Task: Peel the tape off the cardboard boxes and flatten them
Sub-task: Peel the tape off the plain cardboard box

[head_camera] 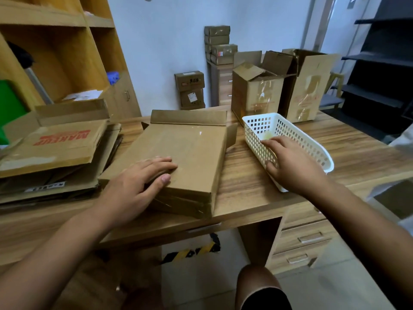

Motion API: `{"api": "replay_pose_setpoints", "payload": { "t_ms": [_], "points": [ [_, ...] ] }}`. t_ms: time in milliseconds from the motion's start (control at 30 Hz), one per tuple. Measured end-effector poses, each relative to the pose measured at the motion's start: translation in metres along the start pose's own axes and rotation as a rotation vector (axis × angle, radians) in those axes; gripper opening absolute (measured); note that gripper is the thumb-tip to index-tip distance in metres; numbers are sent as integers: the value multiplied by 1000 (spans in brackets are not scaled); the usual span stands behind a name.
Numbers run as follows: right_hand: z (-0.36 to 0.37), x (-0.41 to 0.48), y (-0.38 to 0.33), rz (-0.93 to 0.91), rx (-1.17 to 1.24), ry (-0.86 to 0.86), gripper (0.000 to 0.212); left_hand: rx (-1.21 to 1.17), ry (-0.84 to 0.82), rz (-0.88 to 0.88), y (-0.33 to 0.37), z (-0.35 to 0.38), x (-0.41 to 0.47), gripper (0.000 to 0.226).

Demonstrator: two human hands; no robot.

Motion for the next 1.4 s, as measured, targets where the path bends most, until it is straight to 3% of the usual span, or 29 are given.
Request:
{"api": "replay_pose_setpoints", "payload": {
  "t_ms": [333,500,633,800,967,1167,1400],
  "points": [
    [-3,3,24,-15,1,45,55,17,-5,-20,5,1,-1,56],
    [-13,-7,7,-56,27,178,48,56,-17,-15,11,-3,-1,56],
    [-14,-20,-19,-109,306,266,34,94,-26,18,23,-8,6,55],
    [23,-29,-53,-121,817,109,30,137,-82,82,53,-5,31,50],
    [52,-23,-62,-141,1120,130,29,176,-230,81,70,9,56,51],
    [57,-15,-64,-176,1229,170,23,185,-299,78,73,20,61,49],
    [62,-22,-66,-225,1322,226,27,165,-266,78,69,23,61,53]
  ]
}}
Point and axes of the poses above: each hand's wrist, its own x-axis towards the middle knuckle, its own z-axis out of the palm, y = z × x, the point moved 6 cm from there along x, towards the middle knuckle, and after that the axes turned 10 degrees about -y, right-handed, at the moved point
